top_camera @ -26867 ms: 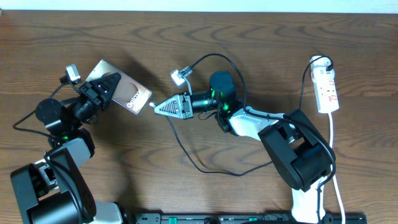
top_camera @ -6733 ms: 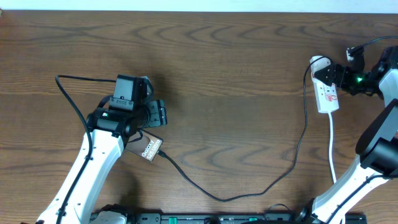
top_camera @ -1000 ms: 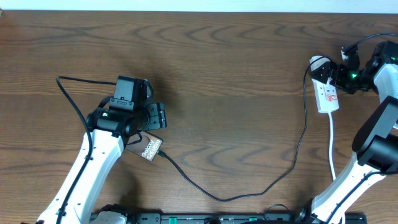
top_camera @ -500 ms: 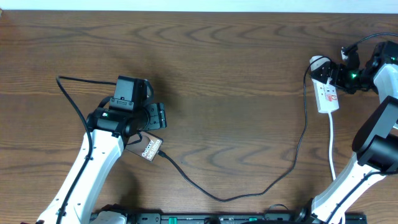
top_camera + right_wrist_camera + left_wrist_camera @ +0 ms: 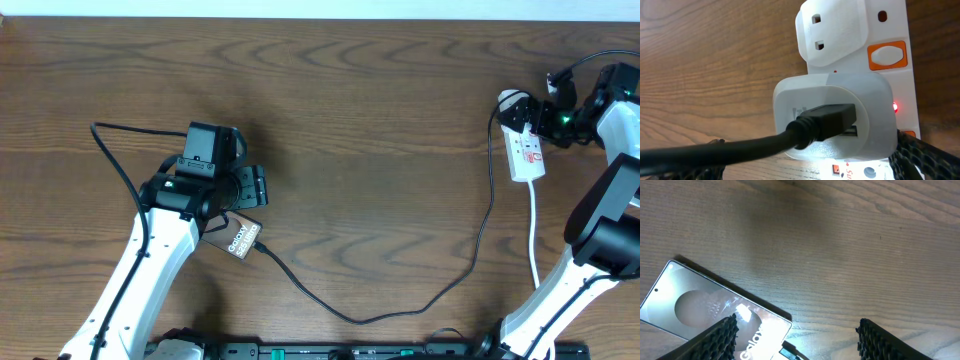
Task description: Plug charger to phone and switch on socket
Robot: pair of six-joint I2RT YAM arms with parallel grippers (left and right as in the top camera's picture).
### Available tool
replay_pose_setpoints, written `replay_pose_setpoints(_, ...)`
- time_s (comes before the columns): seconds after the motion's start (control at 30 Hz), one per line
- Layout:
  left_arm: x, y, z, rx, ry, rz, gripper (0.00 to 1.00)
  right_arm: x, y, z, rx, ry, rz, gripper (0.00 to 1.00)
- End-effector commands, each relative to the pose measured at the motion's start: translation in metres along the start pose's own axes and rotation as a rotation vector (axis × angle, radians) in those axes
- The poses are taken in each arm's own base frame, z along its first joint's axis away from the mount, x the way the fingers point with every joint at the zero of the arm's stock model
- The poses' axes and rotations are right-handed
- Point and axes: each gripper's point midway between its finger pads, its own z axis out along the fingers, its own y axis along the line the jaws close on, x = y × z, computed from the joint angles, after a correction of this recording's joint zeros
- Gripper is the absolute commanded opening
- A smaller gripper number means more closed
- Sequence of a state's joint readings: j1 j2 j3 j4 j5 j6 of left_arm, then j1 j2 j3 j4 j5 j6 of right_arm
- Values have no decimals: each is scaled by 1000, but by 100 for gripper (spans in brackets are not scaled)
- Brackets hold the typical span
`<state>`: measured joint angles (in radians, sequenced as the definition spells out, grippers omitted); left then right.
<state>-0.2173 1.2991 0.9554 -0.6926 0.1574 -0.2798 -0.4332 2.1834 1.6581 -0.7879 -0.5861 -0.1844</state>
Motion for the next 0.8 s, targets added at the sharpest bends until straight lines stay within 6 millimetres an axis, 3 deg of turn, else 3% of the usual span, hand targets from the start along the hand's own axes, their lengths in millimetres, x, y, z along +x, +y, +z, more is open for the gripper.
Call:
replay_pose_setpoints(0.0, -5, -1, -3, -7, -14, 18, 75, 18, 19, 23, -71, 65, 46, 99)
replay_pose_setpoints(0.13, -5, -1, -3, -6, -14, 18, 75, 18, 9, 11, -52, 59, 118, 99)
replay_pose_setpoints(0.23, -5, -1, -3, -7, -15, 18, 75, 13, 8, -9, -48, 31, 149, 99)
replay_pose_setpoints(0.37, -5, -1, -3, -6, -15, 18, 75, 7, -2, -49, 87, -16, 179, 99)
replay_pose_setpoints(0.5, -5, -1, -3, -6, -15, 18, 75, 2, -6, -102, 274, -88, 230, 99)
replay_pose_setpoints(0.53, -5, -1, -3, -6, -14, 18, 75, 2, -5, -117, 318, -112, 247, 99)
replay_pose_setpoints(0.57, -5, -1, -3, -6, -14, 18, 75, 2, 5, -147, 372, -164, 279, 99)
replay_pose_setpoints(0.77, -4, -1, -3, -7, -13, 17, 75, 24, 58, -214, 363, -260, 364, 99)
